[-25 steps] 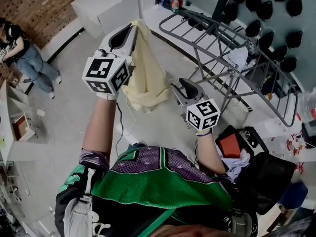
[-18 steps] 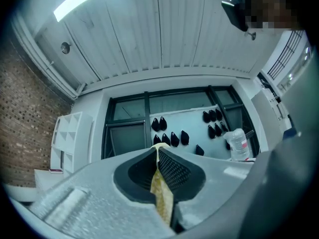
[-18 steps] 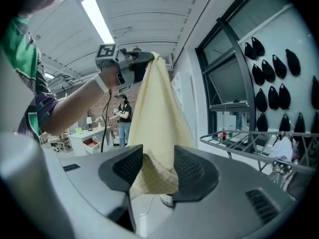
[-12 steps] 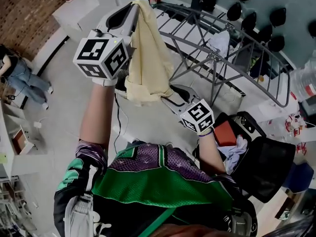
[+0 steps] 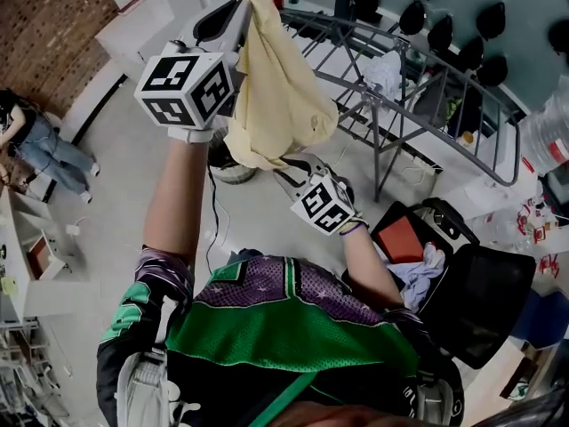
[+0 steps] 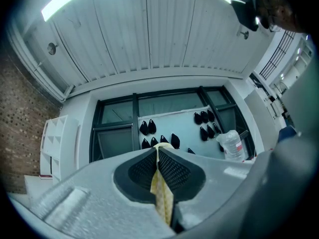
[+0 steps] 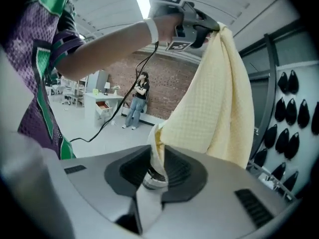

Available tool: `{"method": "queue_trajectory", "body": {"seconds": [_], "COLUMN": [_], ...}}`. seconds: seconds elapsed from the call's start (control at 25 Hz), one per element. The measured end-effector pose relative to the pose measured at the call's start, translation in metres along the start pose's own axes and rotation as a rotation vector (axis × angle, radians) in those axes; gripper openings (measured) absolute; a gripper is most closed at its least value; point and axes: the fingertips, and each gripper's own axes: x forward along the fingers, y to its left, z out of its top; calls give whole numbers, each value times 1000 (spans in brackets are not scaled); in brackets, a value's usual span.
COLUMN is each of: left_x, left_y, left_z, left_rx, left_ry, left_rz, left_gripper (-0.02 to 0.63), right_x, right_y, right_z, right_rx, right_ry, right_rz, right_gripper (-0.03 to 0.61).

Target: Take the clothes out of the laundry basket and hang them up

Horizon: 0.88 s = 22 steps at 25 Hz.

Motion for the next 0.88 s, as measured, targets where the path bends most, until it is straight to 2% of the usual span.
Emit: {"method": "queue_trajectory", "body": {"seconds": [0.04, 0.08, 0.2, 0.32, 0.6, 0.88], "left_x": [0, 0, 0, -5, -22, -35], "left_y": [-3, -5, -10, -7, 16, 49], "left_z": [0, 0, -2, -9, -40, -95], "left_rx": [-1, -3, -4, -11, -39, -98], "left_ry": [1, 2, 9, 24, 89, 153], "left_rz": [6, 13, 36, 67, 134, 179], "left_gripper": [23, 23, 23, 23, 23, 23], "right_x": [-2, -6, -25, -50, -114, -168], "right_y": [3, 6, 8, -7, -77, -145], "right_z": [-1, -2, -4, -9, -7, 5], "right_rx": [-14, -16, 23, 107, 209, 264], "right_ry": [-2, -12, -66, -127, -255, -356], "right_rz": [1, 8, 26, -8, -211, -420], "right_gripper": [43, 18, 9, 6, 6, 5]}}
